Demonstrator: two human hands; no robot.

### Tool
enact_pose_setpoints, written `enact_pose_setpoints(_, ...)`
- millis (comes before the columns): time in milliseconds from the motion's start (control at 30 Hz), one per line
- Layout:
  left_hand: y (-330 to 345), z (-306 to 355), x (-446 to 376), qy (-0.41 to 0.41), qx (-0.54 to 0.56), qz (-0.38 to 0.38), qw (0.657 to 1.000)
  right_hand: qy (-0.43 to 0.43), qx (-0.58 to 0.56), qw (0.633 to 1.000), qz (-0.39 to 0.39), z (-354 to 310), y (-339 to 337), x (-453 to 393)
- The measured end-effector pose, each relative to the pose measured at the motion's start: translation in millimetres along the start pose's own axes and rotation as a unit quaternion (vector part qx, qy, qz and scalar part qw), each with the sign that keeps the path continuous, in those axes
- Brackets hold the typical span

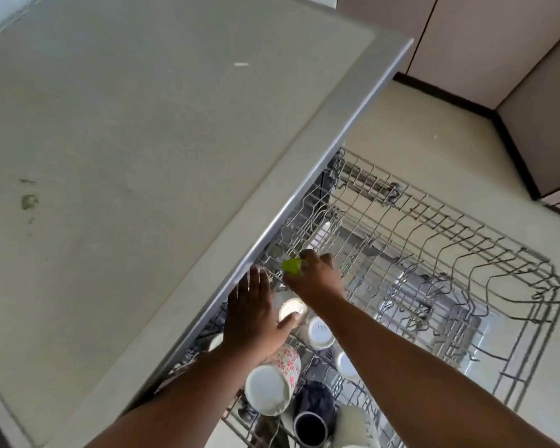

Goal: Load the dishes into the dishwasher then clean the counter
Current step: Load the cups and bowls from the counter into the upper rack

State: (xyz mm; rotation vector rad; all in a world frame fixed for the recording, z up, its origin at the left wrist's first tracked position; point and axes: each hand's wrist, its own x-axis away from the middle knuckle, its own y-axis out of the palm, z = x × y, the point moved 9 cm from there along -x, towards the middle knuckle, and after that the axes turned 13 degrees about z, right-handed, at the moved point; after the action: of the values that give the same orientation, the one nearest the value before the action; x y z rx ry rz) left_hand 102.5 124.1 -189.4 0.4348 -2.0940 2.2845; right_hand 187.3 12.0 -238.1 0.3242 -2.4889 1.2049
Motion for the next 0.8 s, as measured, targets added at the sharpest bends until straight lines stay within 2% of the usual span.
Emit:
enact_pose_setpoints(100,3,5,0,0.023,-0.001,0.003,1.000,0.010,0.035,0.999,0.008,4,14,-3)
enact_pose_setpoints(267,15,14,-2,0.053,0.000,-0.004,0.999,0.003,0.046,0.997,0.068,9,16,-7)
enact_pose_setpoints(533,17,16,-4,0.085,-0.024,0.003,0.996,-0.017,0.076,0.996,0.046,19,13,-6)
enact_pose_setpoints(667,7,18,3,0.107,-0.044,0.009,0.993,-0.029,0.079,0.994,0.064,23,-7,9)
enact_pose_setpoints(800,-17,39,24,0.162,-0.025,0.018,0.986,-0.040,0.107,0.990,0.083,31,-39,33)
